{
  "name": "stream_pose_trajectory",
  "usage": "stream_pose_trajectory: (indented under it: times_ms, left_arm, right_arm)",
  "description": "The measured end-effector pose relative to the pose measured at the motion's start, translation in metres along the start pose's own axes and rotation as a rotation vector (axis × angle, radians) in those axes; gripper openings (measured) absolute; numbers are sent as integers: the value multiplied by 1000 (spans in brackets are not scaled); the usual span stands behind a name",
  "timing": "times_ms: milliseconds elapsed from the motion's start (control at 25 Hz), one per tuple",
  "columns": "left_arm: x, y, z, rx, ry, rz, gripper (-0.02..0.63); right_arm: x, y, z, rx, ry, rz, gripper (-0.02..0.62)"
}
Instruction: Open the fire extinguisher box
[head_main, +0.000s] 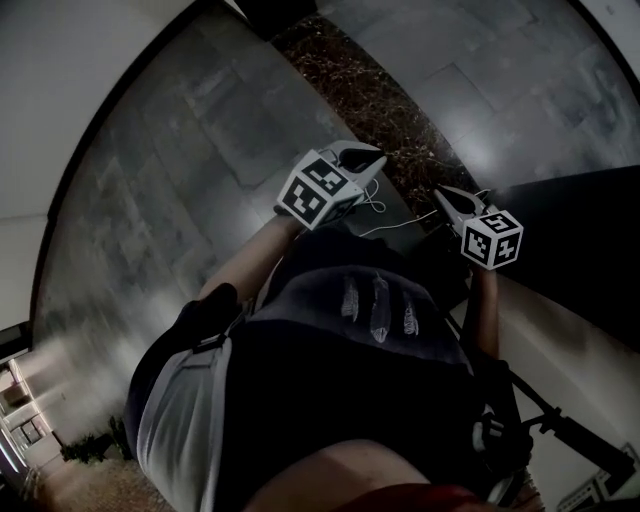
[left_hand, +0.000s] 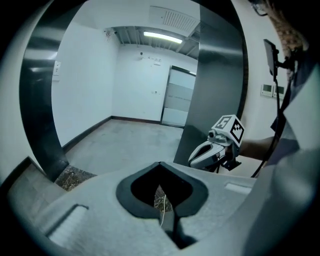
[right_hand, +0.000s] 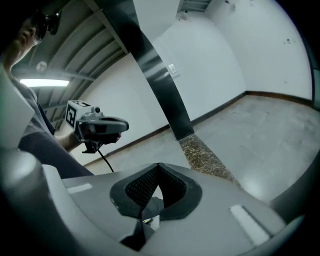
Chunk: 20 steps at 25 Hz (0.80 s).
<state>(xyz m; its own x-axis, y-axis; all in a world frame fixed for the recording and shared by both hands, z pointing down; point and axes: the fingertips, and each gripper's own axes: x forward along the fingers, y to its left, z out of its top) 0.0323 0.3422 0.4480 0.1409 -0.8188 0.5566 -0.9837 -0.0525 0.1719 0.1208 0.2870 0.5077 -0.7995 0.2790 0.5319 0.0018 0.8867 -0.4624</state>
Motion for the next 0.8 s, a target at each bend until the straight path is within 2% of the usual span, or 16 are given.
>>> stream_pose_trajectory:
  times_ms: [160,320,480,640,800]
  left_arm:
    - [7,43,9,-18,-33,-6,-2]
    - [12,100,14,-87,-68,-15,-2]
    - [5,167,20,-173,-98,-5,-2]
    - [-11,230,30,-242,-126,12,-2]
    - [-19,281,50,-282,-191,-35,-2]
  right_arm:
    - [27,-6,21,-39,31,-19,0]
    - [65,-12,50,-31,54,-36,0]
    - [111,0,90,-65,101,-6,0]
    - [157,17,133,-72,106,29,0]
    - [196,23,170,-70,81,33,0]
